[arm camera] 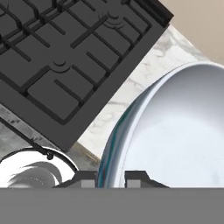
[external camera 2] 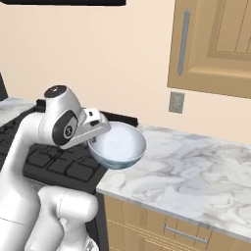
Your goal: Pick the cup and bowl from the counter and place them on the counter next to the sink.
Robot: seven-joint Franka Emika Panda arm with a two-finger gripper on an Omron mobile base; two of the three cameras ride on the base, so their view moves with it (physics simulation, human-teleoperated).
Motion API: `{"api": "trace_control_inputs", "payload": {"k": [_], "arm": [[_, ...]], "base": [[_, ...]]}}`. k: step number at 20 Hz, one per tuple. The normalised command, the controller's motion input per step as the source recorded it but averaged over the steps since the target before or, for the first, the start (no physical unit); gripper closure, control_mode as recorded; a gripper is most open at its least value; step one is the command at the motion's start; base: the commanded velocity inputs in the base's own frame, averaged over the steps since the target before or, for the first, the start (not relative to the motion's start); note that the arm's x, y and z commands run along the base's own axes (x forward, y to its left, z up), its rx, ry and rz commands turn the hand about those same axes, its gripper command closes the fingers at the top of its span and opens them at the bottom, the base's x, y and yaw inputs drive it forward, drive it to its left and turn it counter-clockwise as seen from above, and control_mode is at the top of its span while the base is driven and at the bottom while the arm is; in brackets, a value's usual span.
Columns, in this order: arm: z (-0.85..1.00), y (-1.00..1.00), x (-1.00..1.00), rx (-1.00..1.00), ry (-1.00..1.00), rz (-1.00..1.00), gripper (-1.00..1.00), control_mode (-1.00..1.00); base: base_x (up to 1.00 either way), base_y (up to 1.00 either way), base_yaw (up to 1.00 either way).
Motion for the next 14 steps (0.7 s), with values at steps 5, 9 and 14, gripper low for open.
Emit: {"api": "trace_control_inputs", "payload": {"k": [5, 9, 14], "arm": [[-0.10, 0.35, -0.35, 0.00, -0.01, 0.06, 1.00, -1.00], [-0.06, 0.29, -0.39, 0.00, -0.02, 0.03, 1.00, -1.00], [0.00, 0.19, -0.53, 0.00, 0.00, 0.02, 1.00, -1.00]], "base": [[0.00, 0.00, 0.00], [0.00, 0.00, 0.00], [0.00, 0.00, 0.00]]}}
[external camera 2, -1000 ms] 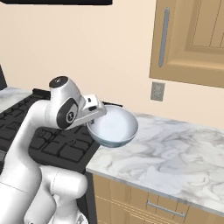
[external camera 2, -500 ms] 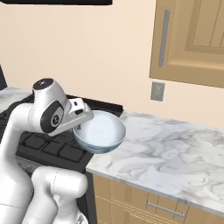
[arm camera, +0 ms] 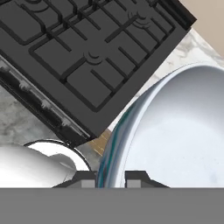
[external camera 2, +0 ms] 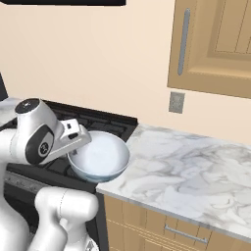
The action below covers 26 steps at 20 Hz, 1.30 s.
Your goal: Pick the cup and bowl from the counter and place them on the counter next to the sink.
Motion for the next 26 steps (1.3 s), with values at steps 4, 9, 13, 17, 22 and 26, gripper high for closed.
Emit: {"api": "trace_control_inputs", "payload": {"k": [4, 9, 13, 17, 22, 26], "arm": [[0.00, 0.06, -0.46, -0.05, -0.12, 0.00, 1.00, -1.00], [0.00, 0.04, -0.34, -0.09, -0.09, 0.00, 1.00, -1.00], [0.00, 0.00, 0.00, 0.00, 0.00, 0.00, 1.00, -1.00], [0.00, 0.00, 0.00, 0.00, 0.00, 0.00, 1.00, -1.00], [0.00, 0.00, 0.00, 0.00, 0.00, 0.00, 1.00, -1.00], [0.00, 0.00, 0.00, 0.00, 0.00, 0.00, 1.00, -1.00]], "base": [[0.00, 0.00, 0.00], [0.00, 0.00, 0.00], [0.00, 0.00, 0.00], [0.00, 0.00, 0.00], [0.00, 0.00, 0.00], [0.00, 0.00, 0.00]]}}
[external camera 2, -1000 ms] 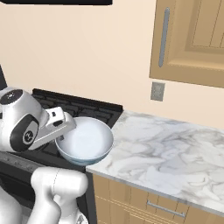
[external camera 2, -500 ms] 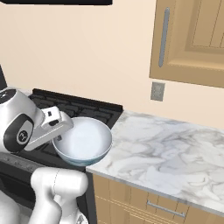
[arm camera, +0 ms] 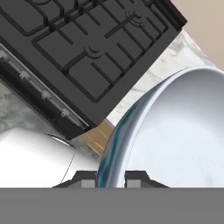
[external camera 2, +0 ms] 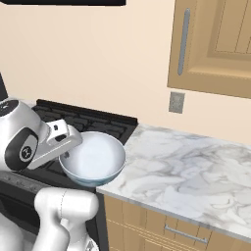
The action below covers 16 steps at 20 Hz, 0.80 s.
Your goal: Pick the cup and bowl from the counter and place them on the counter next to the sink.
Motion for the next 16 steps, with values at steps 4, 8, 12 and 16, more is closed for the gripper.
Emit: {"api": "trace_control_inputs", "payload": {"k": [4, 8, 12, 16], "arm": [[0.00, 0.00, 0.00, 0.00, 0.00, 0.00, 1.00, 1.00], [0.00, 0.00, 0.00, 0.00, 0.00, 0.00, 1.00, 1.00], [0.00, 0.00, 0.00, 0.00, 0.00, 0.00, 1.00, 1.00], [0.00, 0.00, 0.00, 0.00, 0.00, 0.00, 1.00, 1.00]], "base": [[-0.38, 0.13, 0.00], [-1.00, 0.32, 0.00], [-0.57, 0.25, 0.00], [0.00, 0.48, 0.30]]}}
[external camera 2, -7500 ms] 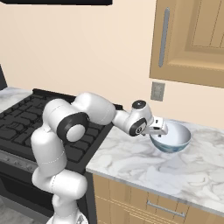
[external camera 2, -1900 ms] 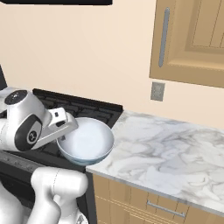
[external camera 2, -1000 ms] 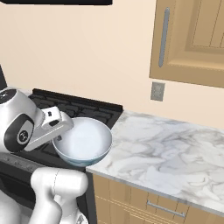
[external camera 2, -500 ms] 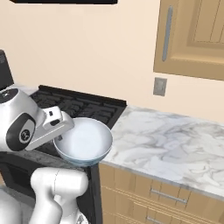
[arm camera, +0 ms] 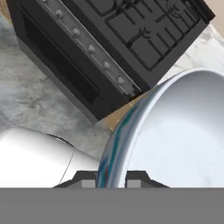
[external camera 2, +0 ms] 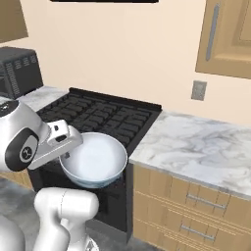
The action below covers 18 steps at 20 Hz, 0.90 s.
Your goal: Pick the cup and bowl from the counter and place them on the counter next to the sink.
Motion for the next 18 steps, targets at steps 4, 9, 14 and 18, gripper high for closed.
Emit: {"api": "trace_control_inputs", "payload": {"k": [4, 9, 14, 18], "arm": [[0.00, 0.00, 0.00, 0.00, 0.00, 0.00, 1.00, 1.00], [0.00, 0.00, 0.00, 0.00, 0.00, 0.00, 1.00, 1.00], [0.00, 0.00, 0.00, 0.00, 0.00, 0.00, 1.00, 1.00], [0.00, 0.00, 0.00, 0.00, 0.00, 0.00, 1.00, 1.00]], "base": [[0.00, 0.49, 0.58], [0.17, 0.37, 0.73], [0.50, 0.20, 0.80], [0.34, 0.00, 0.74]]}}
